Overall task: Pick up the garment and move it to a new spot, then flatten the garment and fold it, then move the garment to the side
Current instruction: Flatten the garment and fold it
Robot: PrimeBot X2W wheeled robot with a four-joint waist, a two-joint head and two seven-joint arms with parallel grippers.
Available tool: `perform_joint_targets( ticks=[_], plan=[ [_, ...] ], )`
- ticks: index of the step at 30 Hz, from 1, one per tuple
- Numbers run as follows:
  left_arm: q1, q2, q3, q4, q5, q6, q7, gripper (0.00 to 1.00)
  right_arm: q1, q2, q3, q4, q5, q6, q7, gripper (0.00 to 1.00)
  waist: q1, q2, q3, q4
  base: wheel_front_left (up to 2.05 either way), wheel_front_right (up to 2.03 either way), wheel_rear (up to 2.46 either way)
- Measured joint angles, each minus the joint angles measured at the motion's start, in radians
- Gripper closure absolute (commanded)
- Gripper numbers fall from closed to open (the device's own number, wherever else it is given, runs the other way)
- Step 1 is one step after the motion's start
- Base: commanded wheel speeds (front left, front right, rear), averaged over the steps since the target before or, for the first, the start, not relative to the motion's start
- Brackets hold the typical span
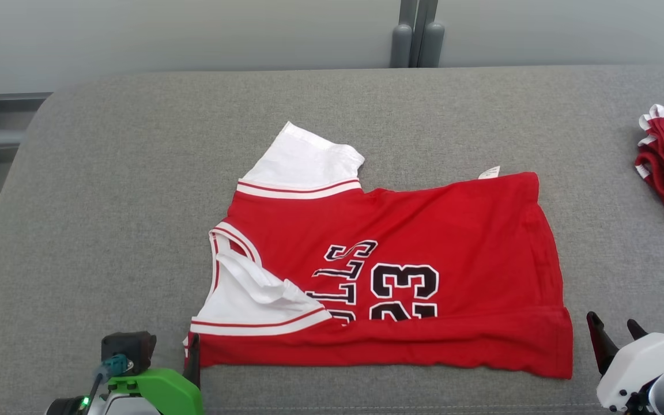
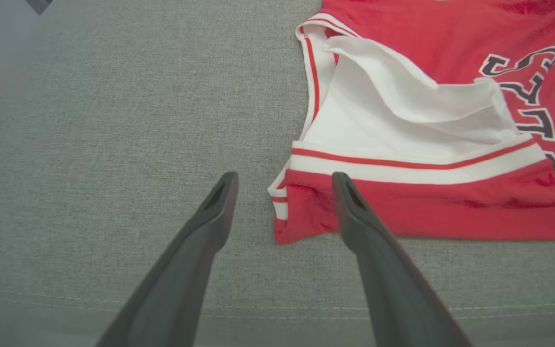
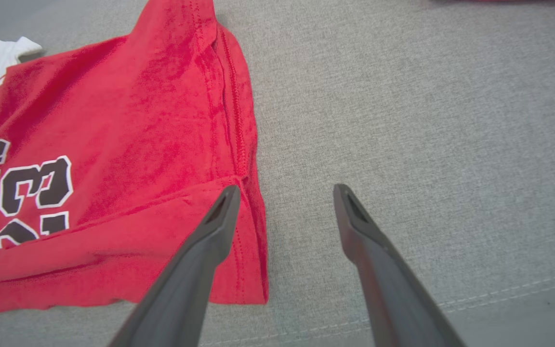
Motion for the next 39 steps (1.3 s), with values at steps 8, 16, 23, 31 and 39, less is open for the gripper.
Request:
perform_joint_targets(
  ticks=[8,16,23,31,39],
  plan=[
    [0.015,0.012,0.042,-0.072,0.002,0.021,-0.104,0.00,-0.031,0.000,-0.006,0.042,0.010,0.000,-0.148,0.00,0.0000,0.0000,-0.036,0.008,0.00,0.00,0.00],
    [-0.029,-0.034,0.071,-0.058,-0.001,-0.024,-0.380,0.00,-0.093,0.000,0.058,0.120,0.035,0.000,-0.362,0.00,0.0000,0.0000,-0.070,0.016,0.00,0.00,0.00],
    [-0.065,-0.086,0.113,-0.022,-0.003,-0.080,-0.459,0.00,-0.131,0.000,0.148,0.176,0.025,0.000,-0.520,0.00,0.0000,0.0000,-0.093,0.028,0.00,0.00,0.00],
    [-0.051,-0.137,0.200,-0.014,0.062,-0.153,-0.463,0.00,-0.152,0.000,0.231,0.196,0.035,0.000,-0.624,0.00,0.0000,0.0000,-0.113,0.030,0.00,0.00,0.00],
    [-0.038,-0.133,0.196,0.106,0.102,-0.186,-0.465,0.00,-0.152,0.001,0.283,0.226,-0.023,0.000,-0.610,0.00,0.0000,0.0000,-0.128,0.031,0.00,0.00,0.00]
  ],
)
